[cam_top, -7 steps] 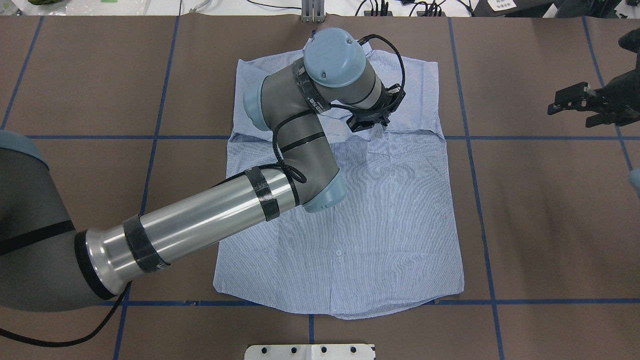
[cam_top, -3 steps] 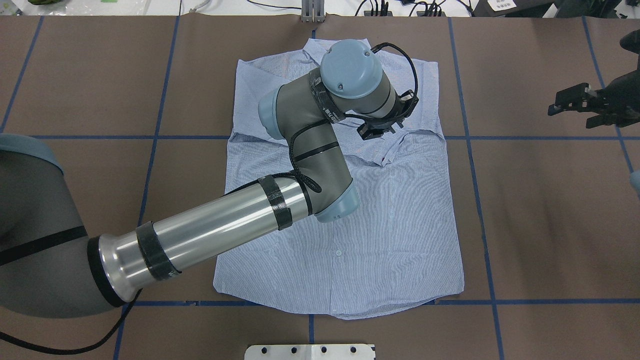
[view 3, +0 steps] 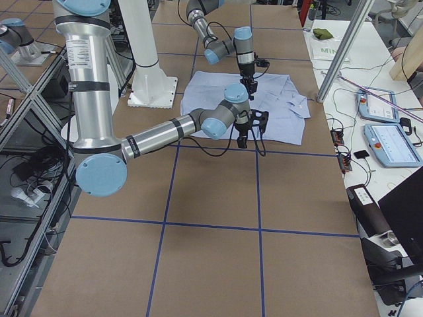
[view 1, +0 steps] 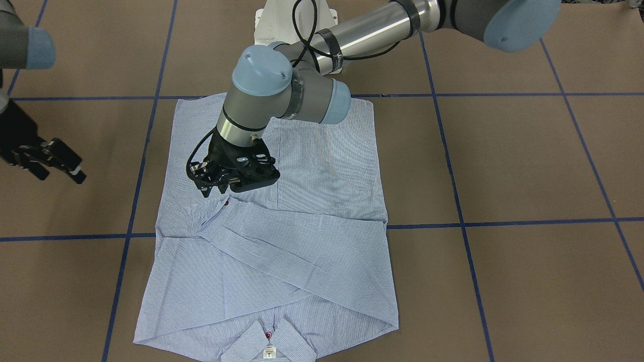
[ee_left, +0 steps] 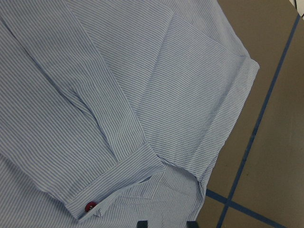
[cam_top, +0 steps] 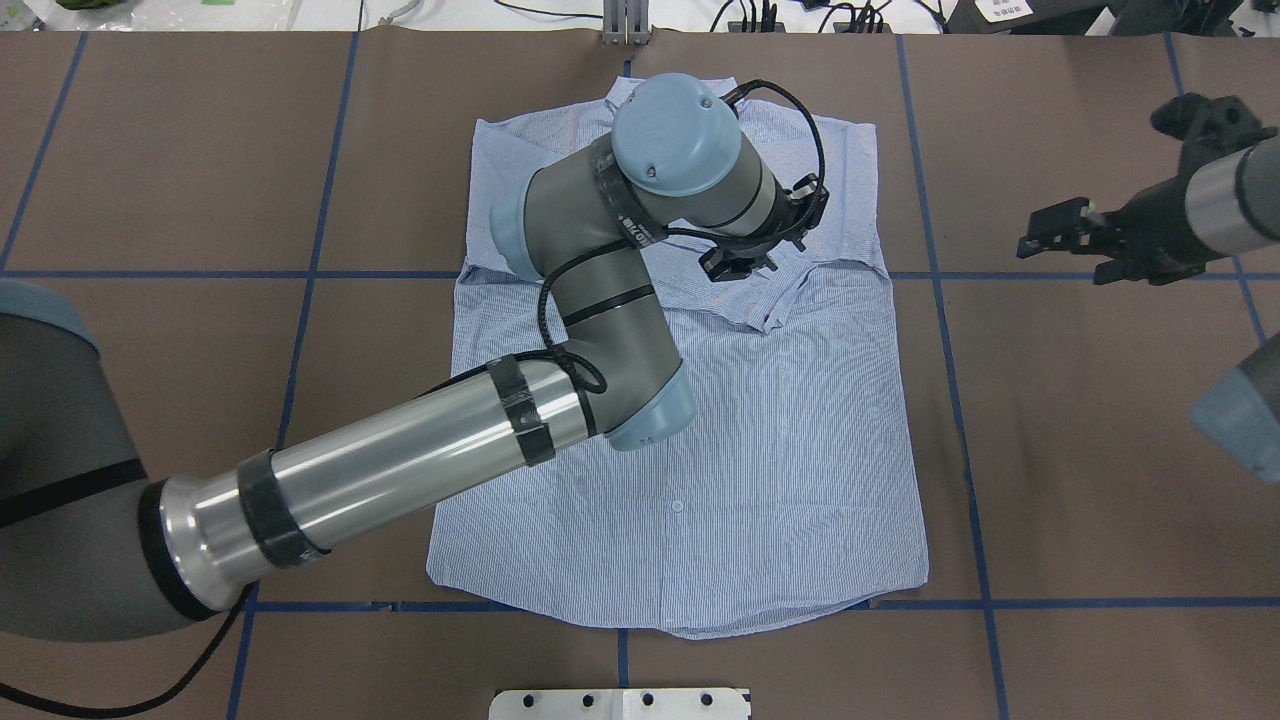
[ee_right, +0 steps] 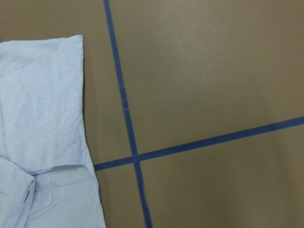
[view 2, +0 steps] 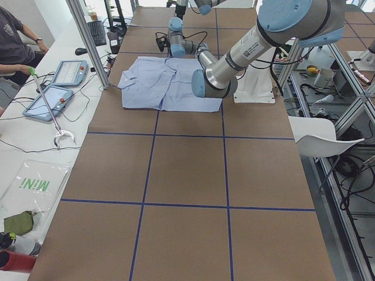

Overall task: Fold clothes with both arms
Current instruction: 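Release the sleeve and withdraw the left gripper while the right gripper moves toward the hem, then move both grippers to the two corners of the shirt hem nearest the robot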

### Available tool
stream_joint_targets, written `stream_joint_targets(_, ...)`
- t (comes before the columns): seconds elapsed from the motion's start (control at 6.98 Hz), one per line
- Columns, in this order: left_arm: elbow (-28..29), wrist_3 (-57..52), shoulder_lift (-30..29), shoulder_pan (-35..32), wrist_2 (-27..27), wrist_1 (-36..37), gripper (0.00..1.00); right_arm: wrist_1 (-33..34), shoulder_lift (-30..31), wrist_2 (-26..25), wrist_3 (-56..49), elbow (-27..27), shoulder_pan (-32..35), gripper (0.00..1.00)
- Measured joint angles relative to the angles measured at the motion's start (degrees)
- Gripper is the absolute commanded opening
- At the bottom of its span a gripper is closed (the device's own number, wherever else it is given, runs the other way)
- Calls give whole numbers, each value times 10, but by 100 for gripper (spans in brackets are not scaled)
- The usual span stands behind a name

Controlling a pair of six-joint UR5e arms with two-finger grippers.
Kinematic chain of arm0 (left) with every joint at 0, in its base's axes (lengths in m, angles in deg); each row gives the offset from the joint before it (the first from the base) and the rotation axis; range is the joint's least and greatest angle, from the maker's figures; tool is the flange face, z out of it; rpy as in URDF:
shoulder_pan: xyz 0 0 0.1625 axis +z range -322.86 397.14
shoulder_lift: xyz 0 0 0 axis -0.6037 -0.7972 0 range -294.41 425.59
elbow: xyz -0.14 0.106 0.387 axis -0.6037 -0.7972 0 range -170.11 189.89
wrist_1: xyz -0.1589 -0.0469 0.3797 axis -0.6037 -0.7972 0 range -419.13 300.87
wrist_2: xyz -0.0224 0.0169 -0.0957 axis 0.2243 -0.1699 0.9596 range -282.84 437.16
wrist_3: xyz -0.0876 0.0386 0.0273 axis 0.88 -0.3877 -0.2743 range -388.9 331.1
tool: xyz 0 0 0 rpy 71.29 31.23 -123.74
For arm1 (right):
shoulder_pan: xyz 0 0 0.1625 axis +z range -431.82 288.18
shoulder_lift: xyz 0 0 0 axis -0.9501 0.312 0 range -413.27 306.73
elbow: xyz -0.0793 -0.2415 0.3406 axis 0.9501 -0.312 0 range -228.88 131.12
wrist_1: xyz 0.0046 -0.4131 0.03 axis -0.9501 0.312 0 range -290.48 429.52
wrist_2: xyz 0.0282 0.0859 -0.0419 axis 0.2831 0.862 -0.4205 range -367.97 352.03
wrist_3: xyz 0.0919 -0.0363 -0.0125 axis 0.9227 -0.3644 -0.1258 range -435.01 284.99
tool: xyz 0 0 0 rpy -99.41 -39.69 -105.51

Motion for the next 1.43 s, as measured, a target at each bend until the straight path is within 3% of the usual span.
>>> stream_joint_targets(0.29, -174, -18, 151, -17, 14, 4, 30, 8, 0, -120, 171, 58, -144, 98)
stream_joint_targets(0.57, -319, -74, 284, -47, 21, 5, 31, 98, 2, -232, 353, 119, -300, 90)
stream_joint_targets(0.86, -380, -106, 341, -69, 21, 7, 32, 178, 15, -305, 488, 157, -413, 82)
stream_joint_targets(1.43, -413, -110, 354, -73, 15, 36, 33, 161, 82, -320, 568, 149, -443, 67)
